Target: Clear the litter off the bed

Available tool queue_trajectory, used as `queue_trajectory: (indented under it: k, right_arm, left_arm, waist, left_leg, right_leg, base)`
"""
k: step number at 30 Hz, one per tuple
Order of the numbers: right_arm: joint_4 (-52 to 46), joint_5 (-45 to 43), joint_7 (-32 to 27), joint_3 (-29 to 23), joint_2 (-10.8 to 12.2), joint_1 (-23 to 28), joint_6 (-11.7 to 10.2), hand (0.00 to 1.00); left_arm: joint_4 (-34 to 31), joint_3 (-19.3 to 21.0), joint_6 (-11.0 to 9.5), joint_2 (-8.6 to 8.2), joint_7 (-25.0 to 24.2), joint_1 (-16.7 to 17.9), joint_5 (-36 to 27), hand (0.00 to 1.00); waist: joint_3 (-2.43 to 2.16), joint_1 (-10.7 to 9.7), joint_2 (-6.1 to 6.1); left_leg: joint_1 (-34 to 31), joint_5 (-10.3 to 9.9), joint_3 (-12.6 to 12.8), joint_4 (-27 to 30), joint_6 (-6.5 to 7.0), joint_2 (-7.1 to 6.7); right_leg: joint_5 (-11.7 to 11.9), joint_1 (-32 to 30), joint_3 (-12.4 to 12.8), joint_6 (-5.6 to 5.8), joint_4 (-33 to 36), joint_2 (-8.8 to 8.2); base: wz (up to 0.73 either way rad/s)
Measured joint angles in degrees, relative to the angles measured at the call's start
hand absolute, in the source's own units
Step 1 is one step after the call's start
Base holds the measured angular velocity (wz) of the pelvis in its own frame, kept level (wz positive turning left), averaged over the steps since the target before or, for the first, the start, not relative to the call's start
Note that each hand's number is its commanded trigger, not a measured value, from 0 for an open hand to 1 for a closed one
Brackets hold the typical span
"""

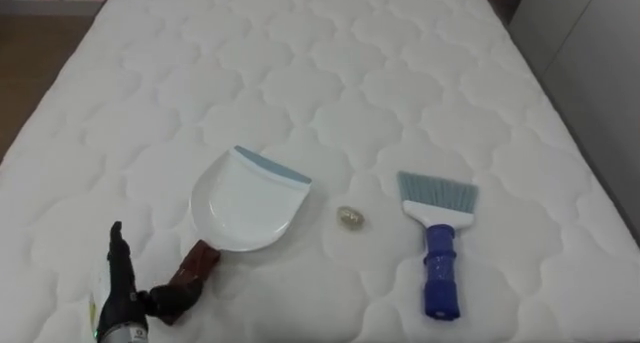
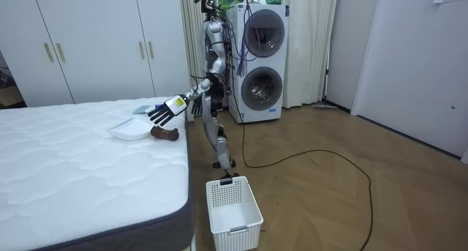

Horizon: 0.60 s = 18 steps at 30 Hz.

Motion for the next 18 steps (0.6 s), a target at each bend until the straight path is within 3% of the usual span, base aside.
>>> queue_trajectory:
  k: [8, 14, 18]
  right_arm:
    - [-0.2, -1.3, -0.1, -0.4, 0.0, -0.7, 0.0, 0.0]
    - [-0.3, -2.8, -0.5, -0.4, -0.3, -1.7, 0.0, 0.0]
    - [-0.3, -3.0, -0.7, -0.3, -0.9, -2.5, 0.1, 0.0]
  left_arm:
    - [3.5, -2.2, 0.0, 0.18, 0.1, -0.7, 4.4, 0.0]
    - [6.6, -2.9, 0.0, 0.22, 0.3, -2.2, 5.5, 0.0]
    - [7.6, -4.8, 0.2, 0.27, 0.5, -2.4, 5.5, 0.0]
  waist:
    - [0.11, -1.3, 0.27]
    - [0.25, -2.0, 1.13]
    - [0.08, -2.8, 2.14]
  left_leg:
    - [-2.6, 0.0, -0.7, 1.2, 0.01, 0.02]
    - [-4.0, 0.0, -0.7, 1.3, 0.01, 0.05]
    - [-5.3, 0.1, -0.4, 1.6, 0.11, 0.11]
  right_leg:
    - [0.3, -2.2, -0.2, -0.03, 0.7, 0.07]
    - [0.4, -3.6, 0.0, -0.14, 0.9, 0.04]
    - [0.4, -5.5, 0.2, -0.13, 1.9, -0.12]
  base:
    - [0.04]
    - [0.0]
    - [-0.03]
